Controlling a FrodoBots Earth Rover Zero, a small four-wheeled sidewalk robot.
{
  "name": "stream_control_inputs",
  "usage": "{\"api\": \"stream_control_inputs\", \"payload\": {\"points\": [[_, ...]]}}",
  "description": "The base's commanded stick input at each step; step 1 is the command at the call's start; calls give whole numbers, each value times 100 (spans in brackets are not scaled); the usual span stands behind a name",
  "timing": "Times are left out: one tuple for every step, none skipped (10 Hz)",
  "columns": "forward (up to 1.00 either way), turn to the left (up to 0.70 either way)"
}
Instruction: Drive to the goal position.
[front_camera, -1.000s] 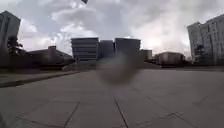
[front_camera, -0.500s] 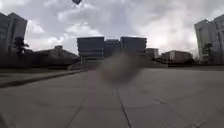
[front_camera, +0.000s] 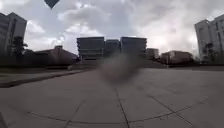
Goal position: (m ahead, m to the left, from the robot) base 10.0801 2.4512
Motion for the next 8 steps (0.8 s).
{"api": "stream_control_inputs", "payload": {"points": [[70, 0], [70, 0], [70, 0], [70, 1], [70, 15], [70, 32], [70, 27], [70, 18]]}}
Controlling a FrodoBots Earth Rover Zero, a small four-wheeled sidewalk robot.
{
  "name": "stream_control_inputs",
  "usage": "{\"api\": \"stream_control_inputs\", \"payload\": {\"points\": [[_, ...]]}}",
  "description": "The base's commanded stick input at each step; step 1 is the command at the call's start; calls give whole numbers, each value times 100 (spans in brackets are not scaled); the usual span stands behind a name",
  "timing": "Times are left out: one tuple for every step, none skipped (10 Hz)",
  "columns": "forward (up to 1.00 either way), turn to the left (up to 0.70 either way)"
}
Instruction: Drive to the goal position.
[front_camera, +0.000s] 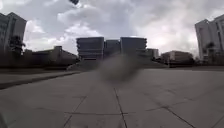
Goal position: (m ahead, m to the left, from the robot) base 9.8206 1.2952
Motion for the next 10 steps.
{"api": "stream_control_inputs", "payload": {"points": [[70, 9], [70, 0], [70, 0], [70, 0], [70, 0], [70, 0], [70, 0], [70, 2], [70, 4], [70, 7]]}}
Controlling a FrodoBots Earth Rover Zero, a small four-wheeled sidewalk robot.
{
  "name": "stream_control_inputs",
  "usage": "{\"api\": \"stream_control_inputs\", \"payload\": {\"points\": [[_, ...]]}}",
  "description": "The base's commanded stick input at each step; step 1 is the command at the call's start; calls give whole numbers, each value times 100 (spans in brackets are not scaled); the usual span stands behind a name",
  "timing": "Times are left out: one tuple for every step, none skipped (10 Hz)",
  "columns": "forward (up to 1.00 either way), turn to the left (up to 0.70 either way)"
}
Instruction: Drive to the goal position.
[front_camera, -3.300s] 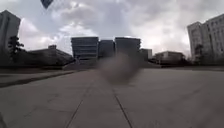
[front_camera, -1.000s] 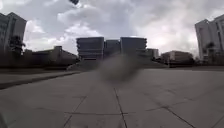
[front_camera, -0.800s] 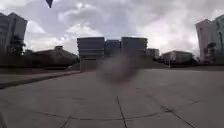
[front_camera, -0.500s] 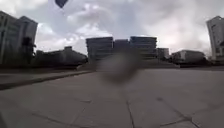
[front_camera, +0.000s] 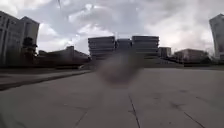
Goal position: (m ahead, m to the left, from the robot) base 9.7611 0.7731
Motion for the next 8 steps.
{"api": "stream_control_inputs", "payload": {"points": [[70, 10], [70, 32], [70, 28], [70, 15], [70, 0], [70, 0], [70, 0], [70, 0]]}}
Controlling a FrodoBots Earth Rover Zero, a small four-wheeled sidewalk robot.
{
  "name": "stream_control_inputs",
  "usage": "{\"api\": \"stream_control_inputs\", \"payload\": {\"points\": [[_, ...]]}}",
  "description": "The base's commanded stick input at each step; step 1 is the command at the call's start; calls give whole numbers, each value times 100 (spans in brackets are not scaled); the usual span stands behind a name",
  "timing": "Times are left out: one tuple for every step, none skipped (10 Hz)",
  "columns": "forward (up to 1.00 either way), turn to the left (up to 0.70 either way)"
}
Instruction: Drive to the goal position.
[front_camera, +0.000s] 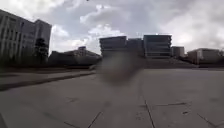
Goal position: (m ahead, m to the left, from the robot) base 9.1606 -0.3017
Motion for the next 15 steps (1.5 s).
{"api": "stream_control_inputs", "payload": {"points": [[70, 0], [70, 0], [70, 0], [70, 1], [70, 2], [70, 2], [70, 2], [70, 2], [70, 3], [70, 3], [70, 4], [70, 15], [70, 26], [70, 22], [70, 19]]}}
